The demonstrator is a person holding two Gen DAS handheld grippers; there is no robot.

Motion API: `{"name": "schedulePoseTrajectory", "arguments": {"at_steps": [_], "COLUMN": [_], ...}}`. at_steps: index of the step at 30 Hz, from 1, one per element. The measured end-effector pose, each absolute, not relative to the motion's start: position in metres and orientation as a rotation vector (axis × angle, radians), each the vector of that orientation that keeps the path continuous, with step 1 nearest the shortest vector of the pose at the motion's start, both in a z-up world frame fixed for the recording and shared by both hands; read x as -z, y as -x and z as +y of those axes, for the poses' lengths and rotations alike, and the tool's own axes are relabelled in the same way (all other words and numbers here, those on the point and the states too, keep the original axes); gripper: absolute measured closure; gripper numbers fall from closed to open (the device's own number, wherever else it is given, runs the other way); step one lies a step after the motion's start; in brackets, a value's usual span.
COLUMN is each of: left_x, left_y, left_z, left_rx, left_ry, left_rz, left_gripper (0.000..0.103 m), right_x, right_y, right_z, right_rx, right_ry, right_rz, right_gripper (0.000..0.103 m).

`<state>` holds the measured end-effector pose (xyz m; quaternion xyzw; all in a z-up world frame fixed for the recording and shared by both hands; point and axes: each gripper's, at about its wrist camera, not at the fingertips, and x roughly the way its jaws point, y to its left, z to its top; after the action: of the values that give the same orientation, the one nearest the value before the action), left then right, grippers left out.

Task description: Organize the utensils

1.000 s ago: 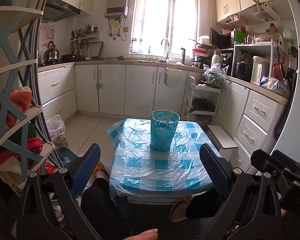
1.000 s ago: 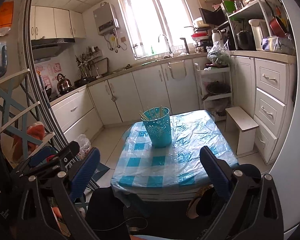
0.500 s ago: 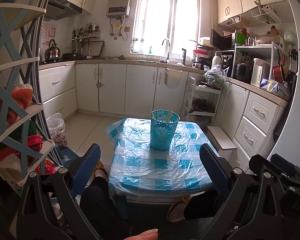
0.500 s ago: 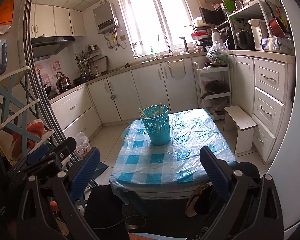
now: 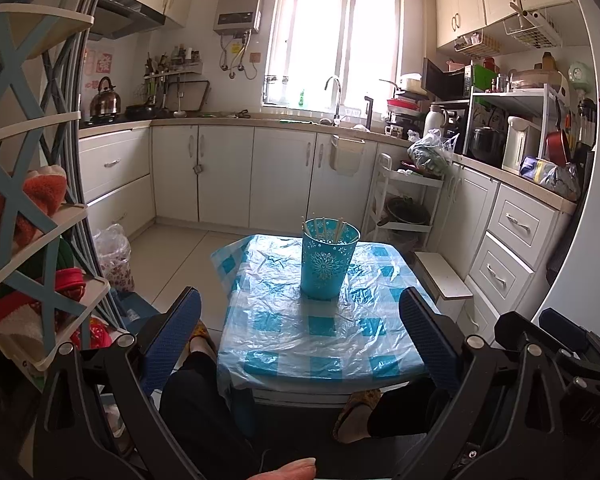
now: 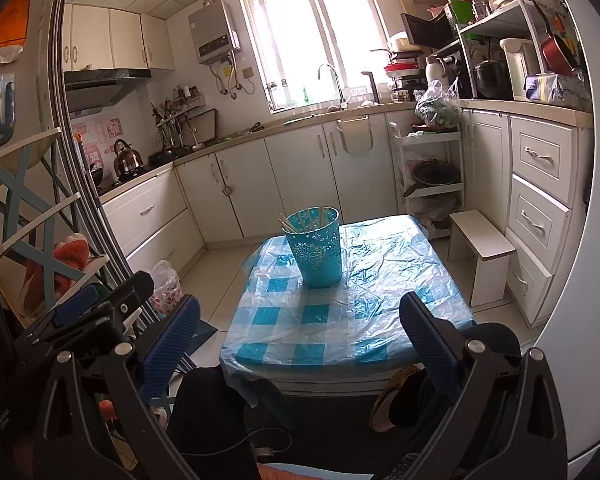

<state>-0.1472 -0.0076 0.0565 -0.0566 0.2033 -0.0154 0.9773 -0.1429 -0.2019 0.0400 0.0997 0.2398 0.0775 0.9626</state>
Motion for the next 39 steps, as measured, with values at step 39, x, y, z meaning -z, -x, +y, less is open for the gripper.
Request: {"name": "schedulePoseTrajectory", "arguments": {"at_steps": [39], "left_x": [-0.0613], "left_y": [0.1499], "left_z": [-0.0042], "left_rx": [0.006], "left_ry": [0.122], "left_rz": [0.395], "left_gripper": [0.008], "right_x": [-0.0375], "right_y": [0.1408], "right_z": [-0.2030], "right_rx": [-0.173], "right_ry": [-0.202], "right_rz": [0.509], "right_gripper": [0.007]}}
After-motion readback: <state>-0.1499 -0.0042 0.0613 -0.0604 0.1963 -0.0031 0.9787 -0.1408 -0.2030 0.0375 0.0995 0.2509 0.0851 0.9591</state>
